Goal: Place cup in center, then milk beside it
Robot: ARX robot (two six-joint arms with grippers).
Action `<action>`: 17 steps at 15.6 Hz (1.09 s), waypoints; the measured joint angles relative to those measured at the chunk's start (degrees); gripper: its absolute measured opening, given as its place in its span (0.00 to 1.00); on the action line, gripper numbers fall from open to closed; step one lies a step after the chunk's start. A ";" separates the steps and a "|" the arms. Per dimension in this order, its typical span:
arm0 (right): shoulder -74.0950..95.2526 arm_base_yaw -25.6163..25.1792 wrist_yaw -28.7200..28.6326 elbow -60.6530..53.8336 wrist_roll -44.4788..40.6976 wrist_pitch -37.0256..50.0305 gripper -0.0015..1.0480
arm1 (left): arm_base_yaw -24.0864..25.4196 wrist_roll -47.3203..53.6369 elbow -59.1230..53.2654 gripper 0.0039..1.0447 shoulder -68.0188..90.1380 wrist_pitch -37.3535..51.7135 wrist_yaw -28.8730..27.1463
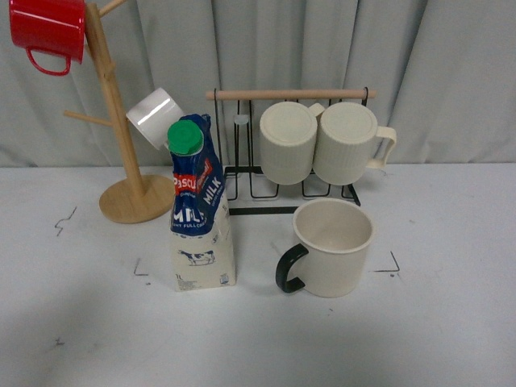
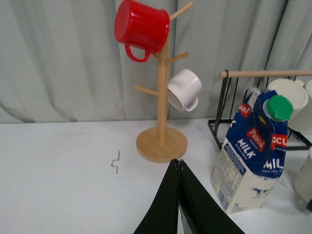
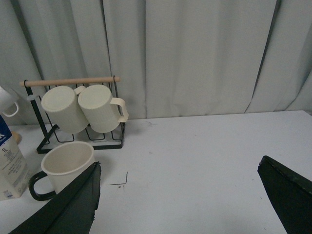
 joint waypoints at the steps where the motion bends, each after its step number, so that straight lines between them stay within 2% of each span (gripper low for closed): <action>1: 0.00 0.00 0.00 0.00 0.00 0.02 0.94 | 1.25 0.00 -0.02 0.01 -3.50 -2.67 1.44; 2: 0.00 0.02 0.00 0.00 0.00 0.02 0.94 | 5.22 0.00 -0.11 0.01 -6.64 -5.66 5.55; 3: 0.00 0.02 0.00 0.00 0.00 0.00 0.94 | 6.38 -0.02 -0.17 0.01 -8.79 -7.91 5.33; 10: 0.00 0.00 0.00 0.00 0.00 0.02 0.94 | 5.95 -0.02 -0.15 0.01 -24.04 -22.01 6.16; 17: 0.00 0.02 0.00 0.00 0.00 0.02 0.94 | 5.95 -0.02 -0.15 0.01 -32.63 -30.58 6.16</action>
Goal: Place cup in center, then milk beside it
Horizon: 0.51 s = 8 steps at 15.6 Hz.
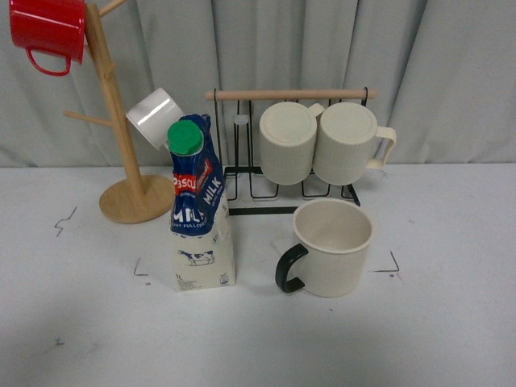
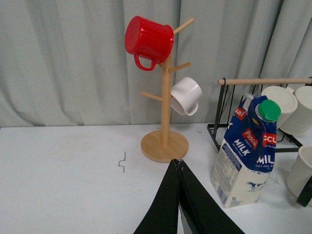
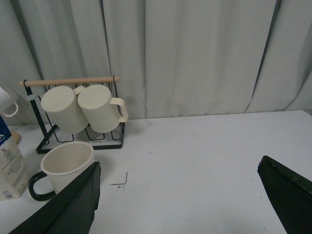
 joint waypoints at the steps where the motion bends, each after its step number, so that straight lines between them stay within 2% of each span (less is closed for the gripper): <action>1: 0.00 -0.02 0.00 0.00 0.00 0.00 0.94 | 0.00 0.00 0.00 0.01 -0.90 -0.92 0.00; 2: 0.00 -0.02 0.00 0.00 0.00 0.00 0.94 | 0.00 0.00 0.11 0.01 -3.13 -4.13 -0.07; 3: 0.00 -0.02 0.00 0.00 0.00 -0.02 0.94 | 0.00 0.00 0.04 0.01 -9.25 -11.93 0.11; 7: 0.00 0.00 -0.02 0.00 0.00 0.00 0.94 | 0.00 -0.04 0.02 0.02 -10.62 -11.10 0.00; 8: 0.00 0.00 -0.02 0.00 0.00 0.04 0.94 | 0.00 0.00 0.02 0.14 -10.62 -11.30 0.00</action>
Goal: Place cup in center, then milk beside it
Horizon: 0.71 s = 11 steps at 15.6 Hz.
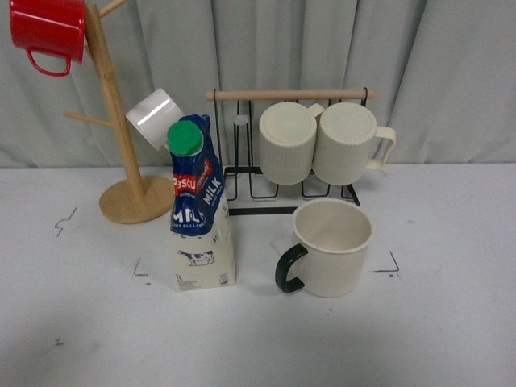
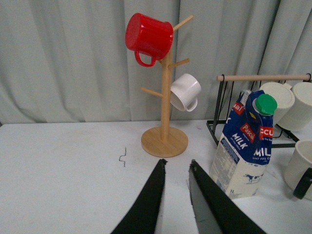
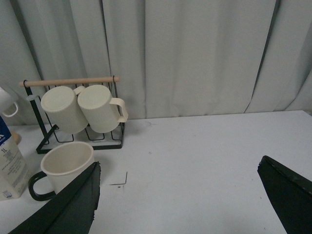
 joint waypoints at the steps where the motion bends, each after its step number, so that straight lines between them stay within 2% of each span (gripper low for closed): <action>1: 0.00 -0.02 0.00 0.00 0.00 -0.02 0.94 | 0.00 0.00 0.00 0.26 0.00 0.00 0.00; 3: 0.00 0.00 0.02 0.00 0.00 -0.02 0.94 | 0.00 0.00 0.00 0.50 0.00 -0.02 0.02; 5: 0.00 0.00 0.02 0.00 0.00 -0.02 0.94 | 0.00 0.00 0.00 0.93 0.00 -0.02 0.02; 6: 0.00 -0.02 0.02 0.00 0.00 -0.02 0.94 | 0.00 0.04 0.00 0.96 0.00 -0.02 0.00; 8: 0.00 0.00 0.02 0.00 0.00 -0.02 0.94 | 0.00 0.00 0.00 0.93 0.00 -0.02 0.02; 11: 0.00 0.00 0.02 0.00 0.00 -0.02 0.94 | 0.00 0.00 0.00 0.94 0.00 -0.02 0.02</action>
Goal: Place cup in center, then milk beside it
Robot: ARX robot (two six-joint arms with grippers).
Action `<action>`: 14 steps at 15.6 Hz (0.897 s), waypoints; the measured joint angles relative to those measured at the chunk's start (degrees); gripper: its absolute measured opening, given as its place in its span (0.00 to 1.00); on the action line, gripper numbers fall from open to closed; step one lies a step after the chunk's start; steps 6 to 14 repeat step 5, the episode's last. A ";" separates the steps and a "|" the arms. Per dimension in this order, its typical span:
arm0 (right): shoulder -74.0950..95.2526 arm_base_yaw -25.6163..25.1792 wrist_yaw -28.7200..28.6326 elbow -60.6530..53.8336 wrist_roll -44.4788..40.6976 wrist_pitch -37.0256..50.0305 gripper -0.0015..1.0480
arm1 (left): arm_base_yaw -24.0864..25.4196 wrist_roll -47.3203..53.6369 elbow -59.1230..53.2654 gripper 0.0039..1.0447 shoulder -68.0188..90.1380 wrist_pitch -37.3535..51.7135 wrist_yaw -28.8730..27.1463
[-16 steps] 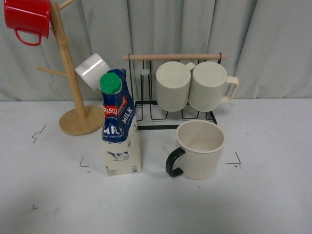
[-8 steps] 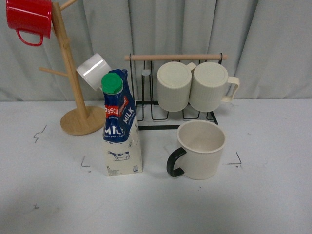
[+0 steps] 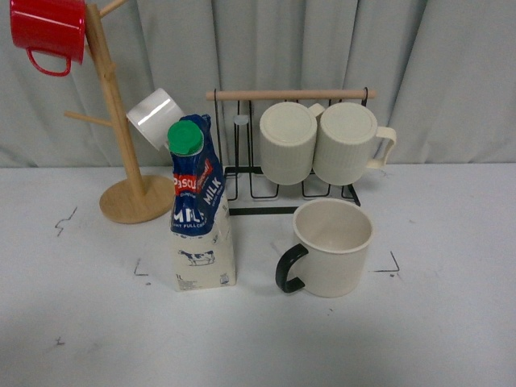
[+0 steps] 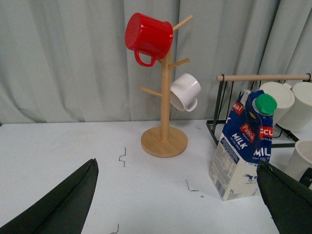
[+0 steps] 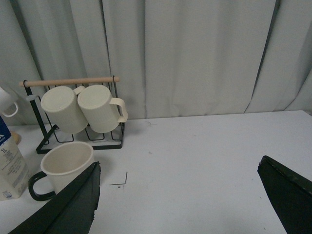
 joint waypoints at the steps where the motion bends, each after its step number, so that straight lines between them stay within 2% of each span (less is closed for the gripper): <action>1: 0.00 0.00 0.00 0.00 0.00 0.00 0.94 | 0.00 0.00 0.00 0.94 0.00 0.00 0.00; 14: 0.00 0.00 0.00 0.00 0.00 0.00 0.94 | 0.00 0.00 0.00 0.94 0.00 0.00 0.00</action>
